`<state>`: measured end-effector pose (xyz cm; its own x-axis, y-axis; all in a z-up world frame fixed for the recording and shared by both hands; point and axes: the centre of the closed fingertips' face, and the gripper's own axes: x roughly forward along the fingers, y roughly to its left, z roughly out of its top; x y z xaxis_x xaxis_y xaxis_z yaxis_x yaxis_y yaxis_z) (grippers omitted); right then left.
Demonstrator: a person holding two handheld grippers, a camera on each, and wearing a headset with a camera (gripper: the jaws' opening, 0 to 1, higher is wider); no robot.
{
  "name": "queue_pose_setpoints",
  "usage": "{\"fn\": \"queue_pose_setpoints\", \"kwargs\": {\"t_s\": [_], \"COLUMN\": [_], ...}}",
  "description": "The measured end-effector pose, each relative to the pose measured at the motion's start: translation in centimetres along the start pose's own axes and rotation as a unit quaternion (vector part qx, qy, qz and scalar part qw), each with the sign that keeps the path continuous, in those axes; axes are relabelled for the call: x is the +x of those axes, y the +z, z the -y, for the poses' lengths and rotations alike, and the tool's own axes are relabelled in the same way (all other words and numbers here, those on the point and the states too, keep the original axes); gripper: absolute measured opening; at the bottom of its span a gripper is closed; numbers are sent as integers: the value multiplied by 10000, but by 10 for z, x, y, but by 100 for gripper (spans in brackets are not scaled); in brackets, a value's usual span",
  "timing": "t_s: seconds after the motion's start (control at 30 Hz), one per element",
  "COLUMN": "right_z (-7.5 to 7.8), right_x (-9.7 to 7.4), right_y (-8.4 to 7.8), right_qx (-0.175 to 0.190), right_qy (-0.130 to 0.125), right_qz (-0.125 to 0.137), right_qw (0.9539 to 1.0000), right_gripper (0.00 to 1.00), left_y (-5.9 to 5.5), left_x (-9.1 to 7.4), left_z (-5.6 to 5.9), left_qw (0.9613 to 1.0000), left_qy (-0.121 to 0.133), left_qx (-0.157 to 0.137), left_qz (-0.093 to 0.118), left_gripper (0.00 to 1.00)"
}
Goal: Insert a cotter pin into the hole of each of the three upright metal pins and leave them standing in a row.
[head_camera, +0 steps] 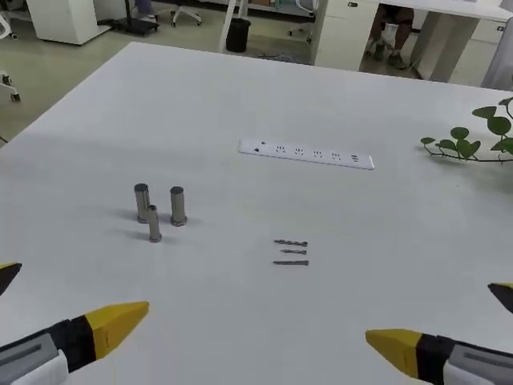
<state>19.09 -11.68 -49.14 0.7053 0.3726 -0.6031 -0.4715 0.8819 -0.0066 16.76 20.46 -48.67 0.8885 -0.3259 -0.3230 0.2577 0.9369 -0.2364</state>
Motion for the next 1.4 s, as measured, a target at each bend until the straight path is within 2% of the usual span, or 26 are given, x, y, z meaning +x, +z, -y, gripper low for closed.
{"fn": "queue_pose_setpoints", "kwargs": {"t_s": [0.23, 0.6, 0.97, 1.07, 1.27, 1.4], "right_z": [-4, -5, -10, -11, -13, -16], "right_x": [-1, -3, 3, 7, 12, 15], "right_y": [-1, -2, 0, 1, 4, 3], "right_qx": [-25, -44, -127, -162, -240, -268], "right_qy": [12, -17, 47, 72, 114, 148], "right_qz": [-34, -80, -154, -184, -228, -266], "right_qw": [10000, 10000, 9998, 9997, 9994, 9992], "right_gripper": [98, 98, 98, 98, 98, 98], "left_y": [0, -7, -11, -12, -12, -13], "left_x": [0, 0, 2, 3, 6, 8], "left_z": [0, 1, -10, -8, -2, 0], "left_qw": [10000, 9999, 9997, 9998, 9995, 9995], "left_qy": [-32, -94, 62, -64, -172, -203], "left_qx": [11, 63, 107, -16, 111, 75], "left_qz": [8, -108, -215, -206, -232, -231], "left_gripper": [95, 95, 88, 89, 92, 93]}}
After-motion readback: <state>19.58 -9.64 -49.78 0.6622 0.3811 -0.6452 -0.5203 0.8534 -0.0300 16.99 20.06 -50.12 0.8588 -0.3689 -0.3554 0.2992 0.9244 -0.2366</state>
